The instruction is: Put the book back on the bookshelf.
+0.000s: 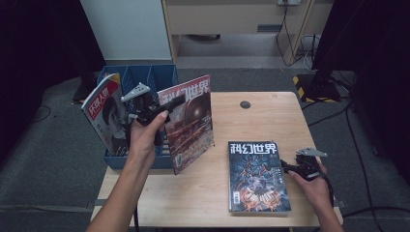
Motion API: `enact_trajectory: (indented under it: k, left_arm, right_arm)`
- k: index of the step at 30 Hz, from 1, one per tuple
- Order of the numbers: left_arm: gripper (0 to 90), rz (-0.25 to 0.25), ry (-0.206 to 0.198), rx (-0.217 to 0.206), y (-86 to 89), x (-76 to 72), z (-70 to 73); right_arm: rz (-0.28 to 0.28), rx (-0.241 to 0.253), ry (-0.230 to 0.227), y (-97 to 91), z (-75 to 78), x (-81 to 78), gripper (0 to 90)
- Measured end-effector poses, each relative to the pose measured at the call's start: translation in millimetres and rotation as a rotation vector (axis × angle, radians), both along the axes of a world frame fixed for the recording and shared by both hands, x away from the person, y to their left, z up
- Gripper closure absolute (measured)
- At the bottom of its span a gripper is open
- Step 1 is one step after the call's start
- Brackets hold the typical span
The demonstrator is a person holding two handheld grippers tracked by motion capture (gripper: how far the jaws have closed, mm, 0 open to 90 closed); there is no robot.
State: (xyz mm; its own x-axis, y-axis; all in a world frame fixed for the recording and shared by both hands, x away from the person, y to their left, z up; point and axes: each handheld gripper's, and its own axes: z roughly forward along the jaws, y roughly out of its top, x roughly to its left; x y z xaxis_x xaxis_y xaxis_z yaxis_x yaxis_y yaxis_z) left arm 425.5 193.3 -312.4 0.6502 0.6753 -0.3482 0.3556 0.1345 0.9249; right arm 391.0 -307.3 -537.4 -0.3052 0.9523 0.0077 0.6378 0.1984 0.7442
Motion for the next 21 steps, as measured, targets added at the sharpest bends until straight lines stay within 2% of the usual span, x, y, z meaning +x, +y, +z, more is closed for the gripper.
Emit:
enact_trajectory:
  k: [10,21]
  left_arm:
    - [83.5,0.014,0.003,0.003,6.0,0.4,-0.4]
    - [83.5,0.037,0.003,-0.013,17.4,-1.6,-1.3]
  right_arm:
    - [0.001,-0.001,-0.001,-0.1,0.0,0.0,26.8]
    - [0.001,-0.001,-0.001,-0.1,0.0,0.0,26.7]
